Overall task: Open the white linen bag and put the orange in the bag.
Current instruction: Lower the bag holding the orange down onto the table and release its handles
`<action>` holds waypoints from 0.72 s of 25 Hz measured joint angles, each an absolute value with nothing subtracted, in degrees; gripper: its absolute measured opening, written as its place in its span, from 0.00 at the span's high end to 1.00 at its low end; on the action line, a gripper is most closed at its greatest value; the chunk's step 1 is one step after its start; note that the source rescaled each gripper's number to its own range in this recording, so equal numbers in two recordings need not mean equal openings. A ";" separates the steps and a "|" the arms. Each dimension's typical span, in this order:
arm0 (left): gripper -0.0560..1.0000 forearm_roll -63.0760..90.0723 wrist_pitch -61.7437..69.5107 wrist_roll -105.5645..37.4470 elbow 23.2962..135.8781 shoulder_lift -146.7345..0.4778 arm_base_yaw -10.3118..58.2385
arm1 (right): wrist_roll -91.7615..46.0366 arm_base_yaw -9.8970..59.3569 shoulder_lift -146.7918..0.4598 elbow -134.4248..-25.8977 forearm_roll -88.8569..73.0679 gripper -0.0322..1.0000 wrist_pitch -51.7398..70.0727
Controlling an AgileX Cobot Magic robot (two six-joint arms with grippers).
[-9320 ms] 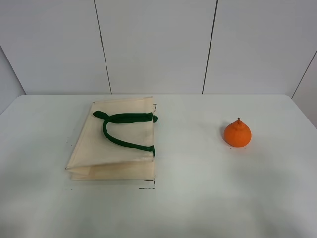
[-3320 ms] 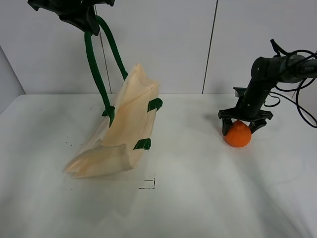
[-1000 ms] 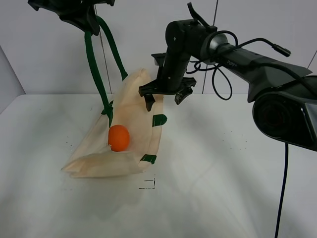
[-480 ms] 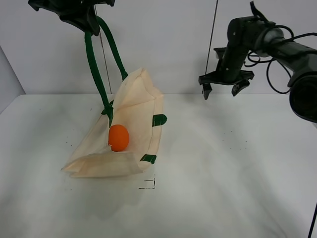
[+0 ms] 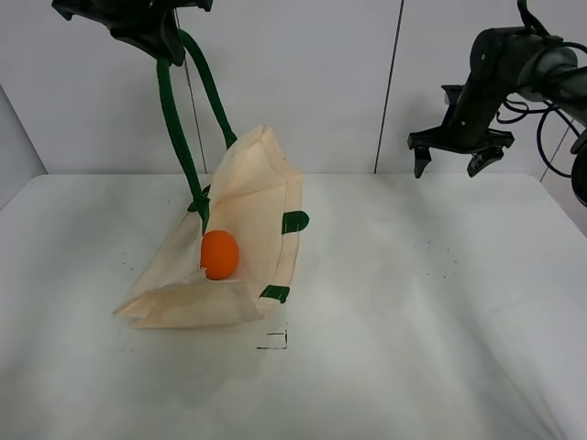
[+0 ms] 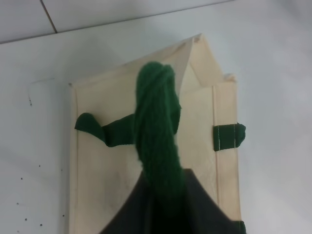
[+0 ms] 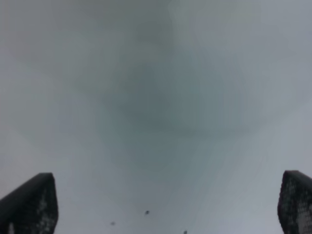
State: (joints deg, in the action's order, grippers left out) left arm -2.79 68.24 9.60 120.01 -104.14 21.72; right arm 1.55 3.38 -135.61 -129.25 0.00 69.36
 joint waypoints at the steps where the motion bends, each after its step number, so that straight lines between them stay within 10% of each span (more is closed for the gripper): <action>1: 0.95 -2.79 68.24 9.60 120.01 -104.14 21.72 | 1.41 3.38 -134.27 -128.17 0.00 0.00 69.36; 18: 0.95 -2.79 68.24 9.60 120.01 -104.14 21.72 | 1.14 3.38 -80.14 -63.33 0.00 0.00 69.25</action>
